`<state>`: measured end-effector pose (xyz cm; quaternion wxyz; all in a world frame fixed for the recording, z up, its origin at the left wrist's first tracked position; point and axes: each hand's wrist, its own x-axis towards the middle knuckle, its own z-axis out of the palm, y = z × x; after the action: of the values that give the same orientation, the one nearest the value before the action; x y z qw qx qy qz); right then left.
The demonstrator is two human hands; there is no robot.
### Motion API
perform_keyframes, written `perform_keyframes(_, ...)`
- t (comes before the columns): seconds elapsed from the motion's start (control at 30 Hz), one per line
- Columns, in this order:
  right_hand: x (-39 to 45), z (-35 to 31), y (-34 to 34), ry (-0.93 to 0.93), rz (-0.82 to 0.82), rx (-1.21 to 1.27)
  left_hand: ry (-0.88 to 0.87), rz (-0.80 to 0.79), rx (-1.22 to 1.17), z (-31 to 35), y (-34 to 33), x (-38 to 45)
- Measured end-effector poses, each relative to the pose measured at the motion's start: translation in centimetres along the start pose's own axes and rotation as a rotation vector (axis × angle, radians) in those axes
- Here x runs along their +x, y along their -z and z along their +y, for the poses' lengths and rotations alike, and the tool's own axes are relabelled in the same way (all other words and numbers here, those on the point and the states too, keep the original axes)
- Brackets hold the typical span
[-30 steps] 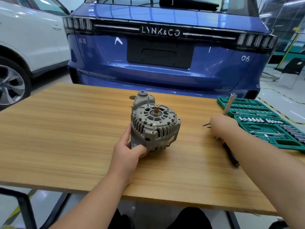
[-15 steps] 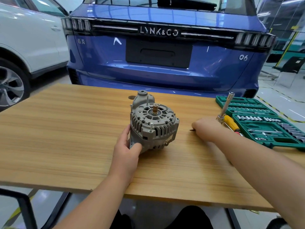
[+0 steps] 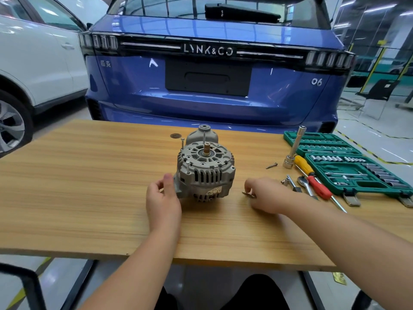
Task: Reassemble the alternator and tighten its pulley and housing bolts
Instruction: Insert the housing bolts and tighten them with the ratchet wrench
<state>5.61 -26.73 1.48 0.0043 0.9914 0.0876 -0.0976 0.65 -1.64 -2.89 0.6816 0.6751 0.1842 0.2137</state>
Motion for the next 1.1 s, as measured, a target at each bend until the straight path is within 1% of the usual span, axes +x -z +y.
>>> perform_keyframes(0.1,-1.1,-0.2,-0.4,-0.034,0.080,0.177,-0.102,-0.209,0.084,-0.1,0.1,-0.7)
perform_keyframes(0.17,-1.9,-0.2,0.0,-0.052,0.195,0.365,-0.124,-0.270,0.115,-0.2,0.1,-0.8)
perform_keyframes(0.23,-2.9,-0.3,1.0,-0.083,0.339,0.636,-0.133,-0.282,0.112,-0.2,0.0,-0.7)
perform_keyframes(0.3,-3.8,-0.9,2.6,-0.101,0.438,0.913,-0.140,-0.256,0.076,-0.3,-0.1,-0.7)
perform_keyframes(0.33,-4.2,-1.2,3.4,-0.104,0.461,1.002,-0.130,-0.243,0.053,-0.4,-0.2,-0.6)
perform_keyframes(0.4,-4.7,-2.1,4.7,-0.087,0.463,1.076,-0.114,-0.232,0.022,-0.4,-0.2,-0.4)
perform_keyframes(0.53,-4.8,-3.6,5.8,-0.016,0.413,0.997,-0.140,-0.216,0.018,-0.9,-0.3,-0.2)
perform_keyframes(0.7,-4.7,-4.4,6.4,0.082,0.471,0.856,-0.167,-0.191,0.009,-1.2,-0.4,-0.2)
perform_keyframes(0.97,-4.9,-5.7,7.7,0.113,0.460,0.604,-0.149,-0.161,-0.037,-1.3,-0.4,-0.1)
perform_keyframes(1.1,-4.7,-5.5,8.1,0.096,0.407,0.544,-0.141,-0.154,-0.045,-1.3,-0.5,-0.2)
